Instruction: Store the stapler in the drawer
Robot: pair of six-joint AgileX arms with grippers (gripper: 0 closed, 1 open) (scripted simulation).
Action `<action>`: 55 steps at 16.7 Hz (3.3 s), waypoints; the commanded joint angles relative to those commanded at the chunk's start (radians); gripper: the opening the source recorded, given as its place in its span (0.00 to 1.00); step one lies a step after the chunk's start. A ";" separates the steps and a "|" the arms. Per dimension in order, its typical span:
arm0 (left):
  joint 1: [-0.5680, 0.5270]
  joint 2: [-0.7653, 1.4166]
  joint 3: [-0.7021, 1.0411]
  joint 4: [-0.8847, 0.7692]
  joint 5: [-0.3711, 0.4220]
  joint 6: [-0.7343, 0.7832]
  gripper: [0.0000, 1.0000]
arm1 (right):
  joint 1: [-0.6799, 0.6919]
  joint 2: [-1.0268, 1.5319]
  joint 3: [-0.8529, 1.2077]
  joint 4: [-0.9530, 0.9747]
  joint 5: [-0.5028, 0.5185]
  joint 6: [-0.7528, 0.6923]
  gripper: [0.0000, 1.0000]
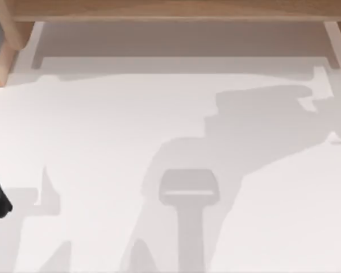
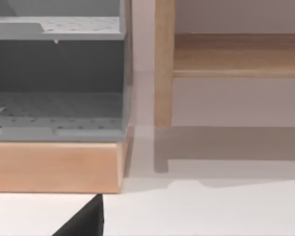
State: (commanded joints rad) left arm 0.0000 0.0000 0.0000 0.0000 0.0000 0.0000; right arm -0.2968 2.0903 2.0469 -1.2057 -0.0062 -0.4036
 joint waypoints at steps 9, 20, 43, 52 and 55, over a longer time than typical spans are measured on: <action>0.000 0.000 0.000 0.000 0.000 0.000 1.00 | -0.086 0.528 0.505 -0.246 -0.020 0.034 0.00; 0.000 0.000 0.000 0.000 0.000 0.000 1.00 | -0.090 0.516 0.566 -0.278 -0.019 0.078 0.00; 0.000 0.000 0.000 0.000 0.000 0.000 1.00 | -0.090 0.561 0.463 -0.224 -0.020 0.045 0.08; 0.000 0.000 0.000 0.000 0.000 0.000 1.00 | -0.090 0.561 0.463 -0.224 -0.020 0.045 0.75; 0.000 0.000 0.000 0.000 0.000 0.000 1.00 | -0.090 0.561 0.463 -0.224 -0.020 0.045 0.98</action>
State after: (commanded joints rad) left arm 0.0000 0.0000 0.0000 0.0000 0.0000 0.0000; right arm -0.3865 2.6508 2.5103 -1.4292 -0.0265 -0.3590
